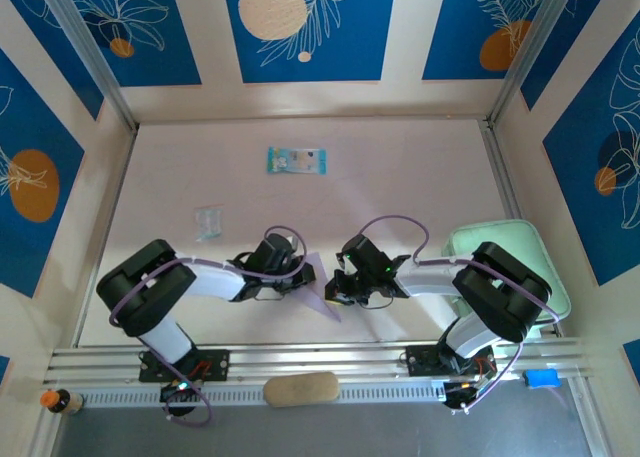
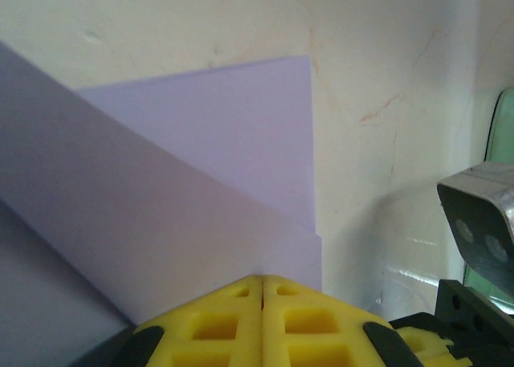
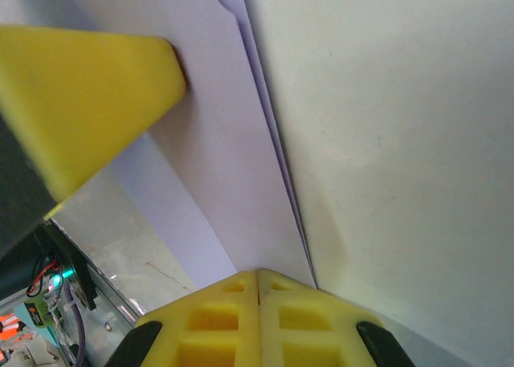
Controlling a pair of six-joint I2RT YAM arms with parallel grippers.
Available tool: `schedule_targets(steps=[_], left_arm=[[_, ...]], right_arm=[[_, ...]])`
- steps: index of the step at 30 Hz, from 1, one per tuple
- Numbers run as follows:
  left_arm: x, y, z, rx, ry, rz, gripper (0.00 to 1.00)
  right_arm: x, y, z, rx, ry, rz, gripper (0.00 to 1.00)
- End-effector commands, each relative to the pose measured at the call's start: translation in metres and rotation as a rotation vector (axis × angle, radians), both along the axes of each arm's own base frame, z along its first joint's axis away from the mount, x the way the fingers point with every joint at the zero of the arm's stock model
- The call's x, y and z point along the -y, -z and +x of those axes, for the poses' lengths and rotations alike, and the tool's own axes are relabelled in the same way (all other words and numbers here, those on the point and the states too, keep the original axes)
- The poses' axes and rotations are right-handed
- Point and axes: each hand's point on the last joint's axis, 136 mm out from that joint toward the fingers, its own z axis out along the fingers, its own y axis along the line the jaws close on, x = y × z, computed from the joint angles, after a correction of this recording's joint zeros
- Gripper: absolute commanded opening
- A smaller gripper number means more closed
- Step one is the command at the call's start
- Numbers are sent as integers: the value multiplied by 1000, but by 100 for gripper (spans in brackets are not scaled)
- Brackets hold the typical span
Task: Fold a paper plane with a square sheet of paper (pick it up from the middle)
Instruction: Perform the fourth fold on the wing at the bottom-center of the table.
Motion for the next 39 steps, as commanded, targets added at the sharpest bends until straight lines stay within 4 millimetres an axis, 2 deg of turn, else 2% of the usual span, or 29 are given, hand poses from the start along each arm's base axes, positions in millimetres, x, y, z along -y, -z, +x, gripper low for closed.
schedule_targets(steps=[1,6,16,24,30,34,36,39], left_arm=[[-36,27,7,-25,-69,125,6],[-42,23,21,-16,-81,125,6],[-70,20,49,-15,-129,150,6],[-86,17,60,-16,-167,152,6],[-80,-11,70,29,-158,114,7],[-78,-32,68,70,-161,87,8],[-71,-39,61,78,-146,66,9],[-48,-45,46,95,-74,23,10]], right_arm=[[46,43,-29,-109,14,-212,0],[47,43,-30,-110,12,-216,0],[46,43,-30,-108,5,-213,0],[44,42,-29,-104,-7,-207,0],[42,41,-29,-100,-12,-203,0],[42,41,-28,-98,-9,-205,0],[42,41,-28,-96,-8,-206,0],[42,40,-27,-95,-6,-208,0]])
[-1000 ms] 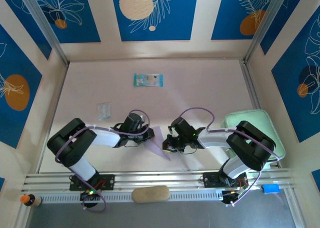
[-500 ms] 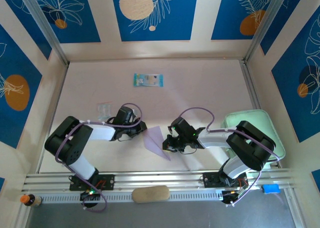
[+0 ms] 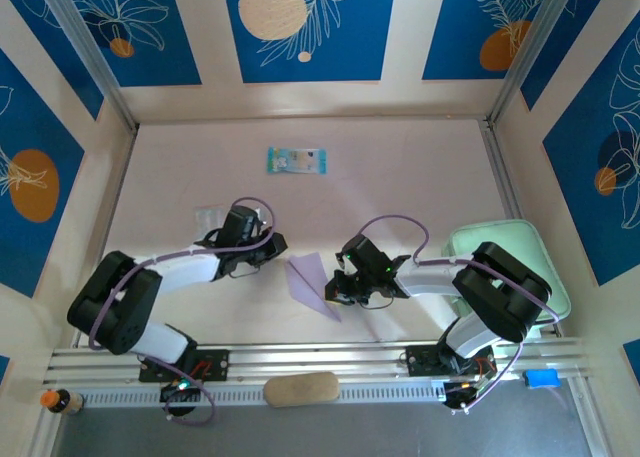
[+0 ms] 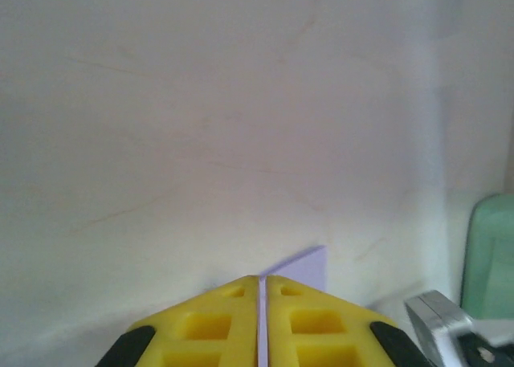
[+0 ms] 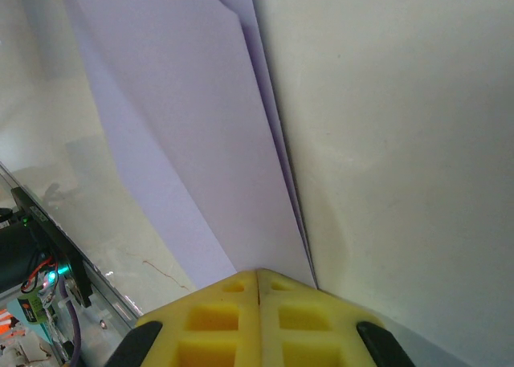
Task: Fold a paper plane with a square sheet of paper (pick it up from the middle)
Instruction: Perform the fourth fold on the wing at the bottom-center of the table.
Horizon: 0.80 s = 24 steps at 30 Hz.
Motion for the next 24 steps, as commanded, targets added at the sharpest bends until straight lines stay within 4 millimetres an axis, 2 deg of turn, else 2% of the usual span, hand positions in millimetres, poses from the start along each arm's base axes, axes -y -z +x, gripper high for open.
schedule_targets(steps=[1,5,9,13,15,21,24], left_arm=[[23,-2,-19,-1,83,-22,10],[46,7,-30,-17,156,-56,10],[56,26,-35,-65,192,-62,10],[40,54,-42,-124,148,19,8],[31,65,-46,-142,131,48,6],[21,76,-55,-156,121,61,6],[21,77,-56,-155,128,63,6]], right_arm=[[42,40,-27,-107,12,-208,0],[42,39,-27,-106,11,-210,0],[42,37,-26,-102,11,-211,0],[37,30,-22,-84,3,-189,0],[29,19,-17,-60,-9,-155,0],[-2,-22,0,31,-61,-34,0],[-15,-30,11,44,-72,-20,0]])
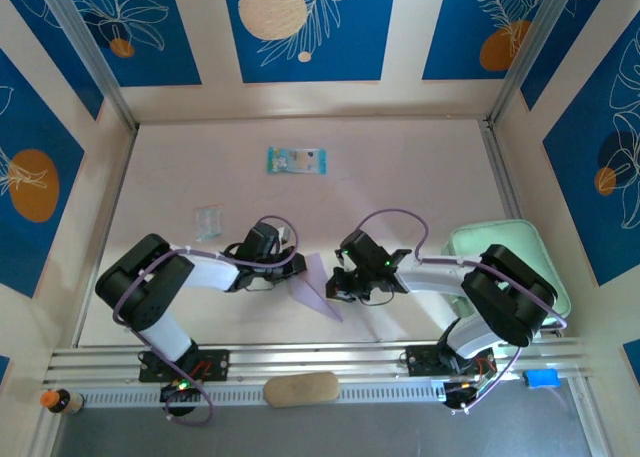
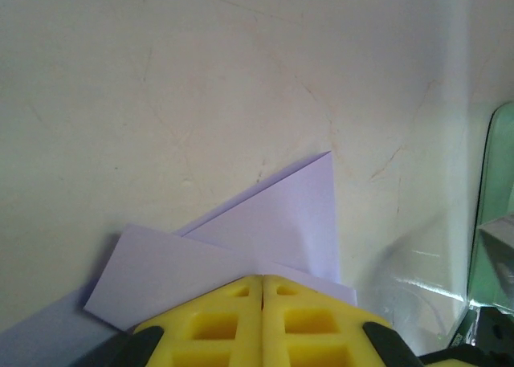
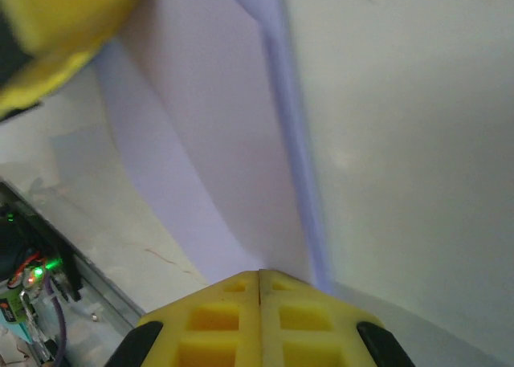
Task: Fold a paper plane with a square sheet of paper (pick it up from the middle)
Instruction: Perform the fourth fold on the wing at the bottom-center of the table.
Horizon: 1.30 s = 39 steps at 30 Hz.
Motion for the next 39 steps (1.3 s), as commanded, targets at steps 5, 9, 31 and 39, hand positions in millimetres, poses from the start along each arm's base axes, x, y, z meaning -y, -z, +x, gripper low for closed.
schedule_targets(steps=[5,9,31,39], left_arm=[[-21,34,-17,-90,-19,106,6],[-23,37,-19,-96,-20,110,6],[-32,42,-19,-107,-53,107,5],[-32,43,-19,-110,-61,108,5]], right_arm=[[-34,-2,17,-6,-65,6,0],[-39,19,17,-42,-76,-49,0],[33,41,-71,-159,-64,-49,0],[50,42,-98,-170,-89,-84,0]])
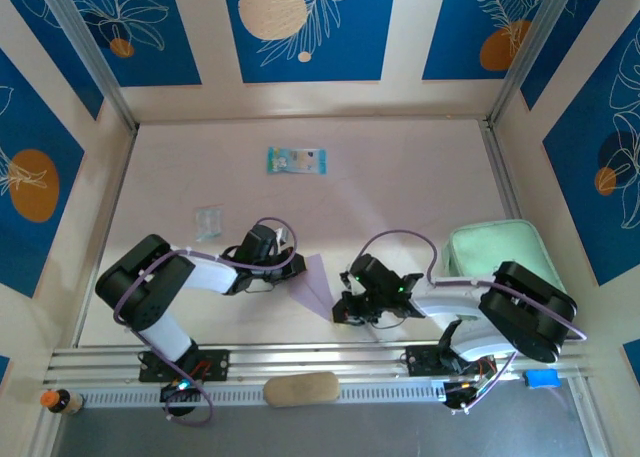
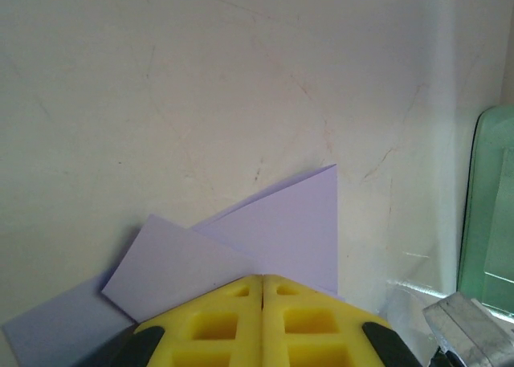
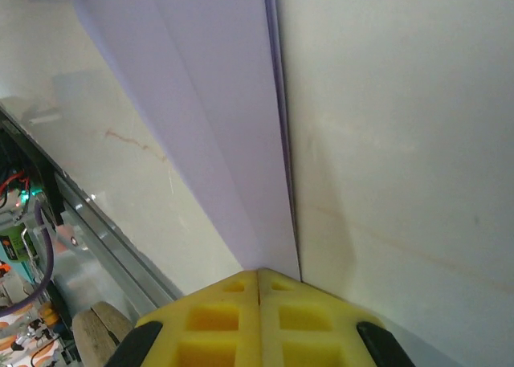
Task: Fold a paper plane with a square sheet of paper (pick it up from the middle)
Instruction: Perform the fourth fold on the wing at the bottom-center of the table.
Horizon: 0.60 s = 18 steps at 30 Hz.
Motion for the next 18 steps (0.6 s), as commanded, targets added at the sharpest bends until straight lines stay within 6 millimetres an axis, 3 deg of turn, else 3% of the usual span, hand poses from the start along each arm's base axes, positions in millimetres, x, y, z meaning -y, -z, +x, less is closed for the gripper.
schedule_targets(steps=[1,9,14,18], left_arm=[[-30,43,-19,-122,-45,132,5],[-31,45,-20,-126,-50,133,5],[-30,42,-18,-123,-56,119,5],[-30,40,-17,-122,-70,114,5]], right_arm=[[36,26,-35,-127,-7,-163,0],[54,26,-43,-120,31,-170,0],[36,-14,-21,-73,80,-34,5],[25,-36,-4,-64,113,21,21]])
